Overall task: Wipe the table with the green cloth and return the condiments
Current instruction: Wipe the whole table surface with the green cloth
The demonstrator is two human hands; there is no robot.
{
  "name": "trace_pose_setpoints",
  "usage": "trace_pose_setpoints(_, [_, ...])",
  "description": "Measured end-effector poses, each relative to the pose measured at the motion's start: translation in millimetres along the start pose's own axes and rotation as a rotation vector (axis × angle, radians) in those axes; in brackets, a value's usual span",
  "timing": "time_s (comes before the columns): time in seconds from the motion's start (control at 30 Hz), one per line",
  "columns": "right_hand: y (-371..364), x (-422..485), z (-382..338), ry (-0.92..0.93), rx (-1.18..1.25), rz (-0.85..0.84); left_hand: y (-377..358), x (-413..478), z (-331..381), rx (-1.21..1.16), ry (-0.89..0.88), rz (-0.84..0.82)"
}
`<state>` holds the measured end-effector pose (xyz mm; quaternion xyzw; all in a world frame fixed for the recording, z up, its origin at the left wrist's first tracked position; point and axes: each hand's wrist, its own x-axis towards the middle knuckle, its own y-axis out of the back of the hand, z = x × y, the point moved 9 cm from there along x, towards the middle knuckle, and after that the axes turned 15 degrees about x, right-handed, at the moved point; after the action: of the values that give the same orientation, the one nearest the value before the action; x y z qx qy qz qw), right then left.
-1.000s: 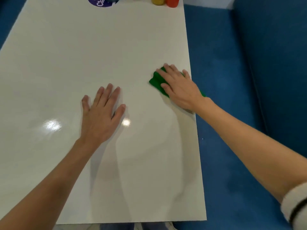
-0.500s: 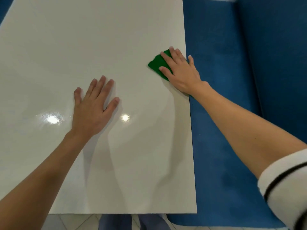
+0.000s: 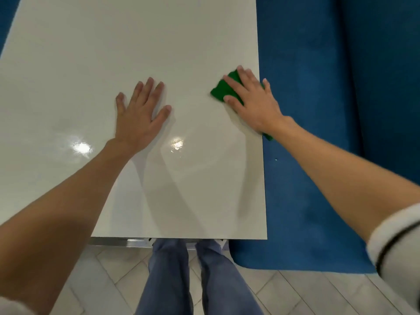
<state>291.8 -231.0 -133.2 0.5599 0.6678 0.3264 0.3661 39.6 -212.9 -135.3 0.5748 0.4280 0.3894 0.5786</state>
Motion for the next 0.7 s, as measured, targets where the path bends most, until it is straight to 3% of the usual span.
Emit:
trace_pose_setpoints(0.17, [-2.6, 11.4, 5.6, -0.115, -0.013, 0.068, 14.8, -36.8, -12.3, -0.022, 0.048, 0.026])
trace_pose_setpoints(0.43, [-30.5, -99.2, -21.1, -0.027, -0.04, 0.06, -2.4, -98.5, -55.0, 0.02, 0.197, -0.003])
trace_pose_setpoints(0.7, [6.4, 13.6, 11.8, -0.232, -0.001, 0.152, 0.6, -98.7, -53.1, 0.032, 0.208, 0.038])
